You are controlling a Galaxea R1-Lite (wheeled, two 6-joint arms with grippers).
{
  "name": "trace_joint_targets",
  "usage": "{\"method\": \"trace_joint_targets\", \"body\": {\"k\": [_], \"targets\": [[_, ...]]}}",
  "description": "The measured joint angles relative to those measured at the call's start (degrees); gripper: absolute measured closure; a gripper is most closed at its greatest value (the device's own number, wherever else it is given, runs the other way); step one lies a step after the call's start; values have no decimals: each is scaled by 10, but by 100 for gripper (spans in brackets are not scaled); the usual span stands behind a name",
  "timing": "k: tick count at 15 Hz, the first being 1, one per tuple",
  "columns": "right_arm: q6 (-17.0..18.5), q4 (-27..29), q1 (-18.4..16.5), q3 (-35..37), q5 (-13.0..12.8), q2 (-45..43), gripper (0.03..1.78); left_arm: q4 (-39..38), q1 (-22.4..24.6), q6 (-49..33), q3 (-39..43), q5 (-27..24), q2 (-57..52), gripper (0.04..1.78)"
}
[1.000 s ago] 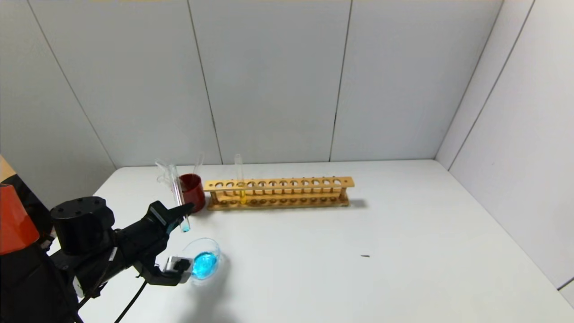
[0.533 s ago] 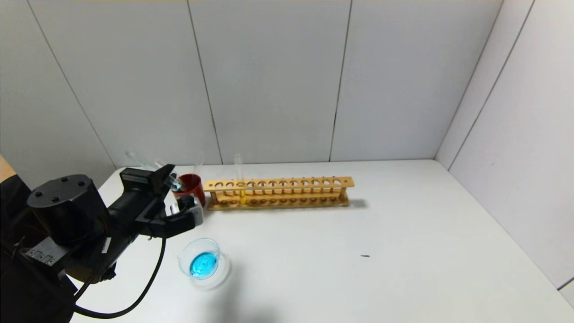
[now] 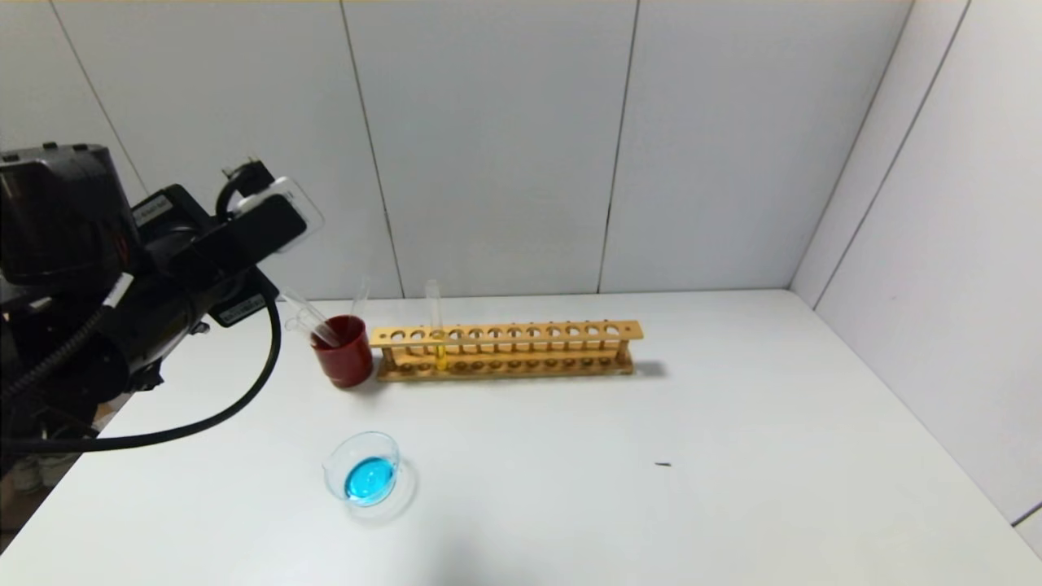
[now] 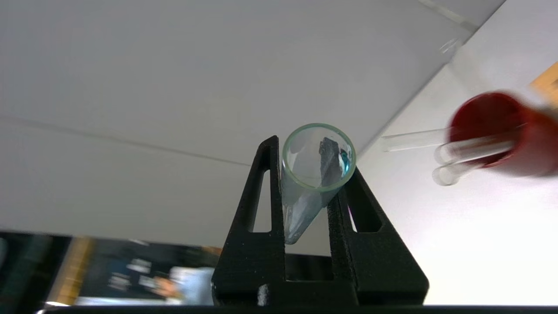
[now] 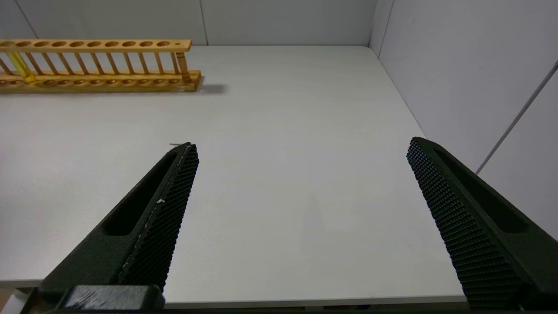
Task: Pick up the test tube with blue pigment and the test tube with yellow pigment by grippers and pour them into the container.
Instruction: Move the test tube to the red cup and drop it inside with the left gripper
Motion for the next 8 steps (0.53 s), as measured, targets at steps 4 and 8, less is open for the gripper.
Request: {"method": "trace_joint_targets", "body": {"k": [4,8], "targets": [[0,0,0,0,0,0,6,144,-6,-207,-90,-14,-12,149],[0,0,0,0,0,0,6,210,-11,-377,-154,-71,-6,149]]}}
